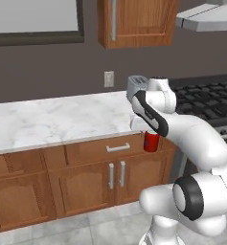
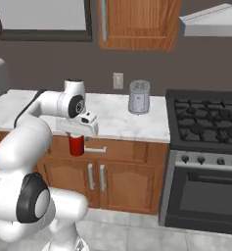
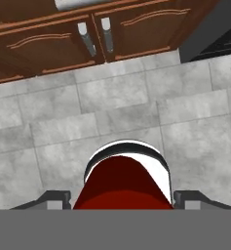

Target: Four empty soda cans are scattered around the kitchen. Gather all the cans and cluster them next to the stove for recycling.

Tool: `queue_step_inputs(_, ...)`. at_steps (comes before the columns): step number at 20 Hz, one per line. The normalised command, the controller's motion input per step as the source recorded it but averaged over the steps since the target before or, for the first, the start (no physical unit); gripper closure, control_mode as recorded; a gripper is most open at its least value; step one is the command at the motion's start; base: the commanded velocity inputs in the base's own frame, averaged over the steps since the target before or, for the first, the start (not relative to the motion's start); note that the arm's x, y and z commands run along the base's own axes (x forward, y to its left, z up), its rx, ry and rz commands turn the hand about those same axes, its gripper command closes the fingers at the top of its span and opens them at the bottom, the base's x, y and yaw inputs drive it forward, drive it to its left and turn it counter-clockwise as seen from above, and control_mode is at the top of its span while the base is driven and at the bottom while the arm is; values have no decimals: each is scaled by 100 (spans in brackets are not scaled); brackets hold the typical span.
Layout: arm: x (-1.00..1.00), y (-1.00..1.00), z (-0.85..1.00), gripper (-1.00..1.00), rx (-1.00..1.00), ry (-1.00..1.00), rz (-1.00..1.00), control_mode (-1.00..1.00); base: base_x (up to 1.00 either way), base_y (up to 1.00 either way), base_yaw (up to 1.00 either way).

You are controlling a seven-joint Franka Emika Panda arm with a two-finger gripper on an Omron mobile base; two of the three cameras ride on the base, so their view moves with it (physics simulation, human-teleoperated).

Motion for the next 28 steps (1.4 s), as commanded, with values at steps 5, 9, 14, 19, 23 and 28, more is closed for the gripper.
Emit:
queue_step_inputs(5,0,0,0,100,0,0,0,100,45,-90,9)
queue_step_inputs(9,0,0,0,100,0,0,0,100,37,-98,3)
queue_step_inputs(14,0,0,0,100,0,0,0,100,0,-94,-7)
queue_step_inputs(19,0,0,0,100,0,0,0,100,12,-99,-6)
queue_step_inputs(23,0,0,0,100,0,0,0,100,33,-98,-1)
queue_step_inputs(28,0,0,0,100,0,0,0,100,37,-91,0)
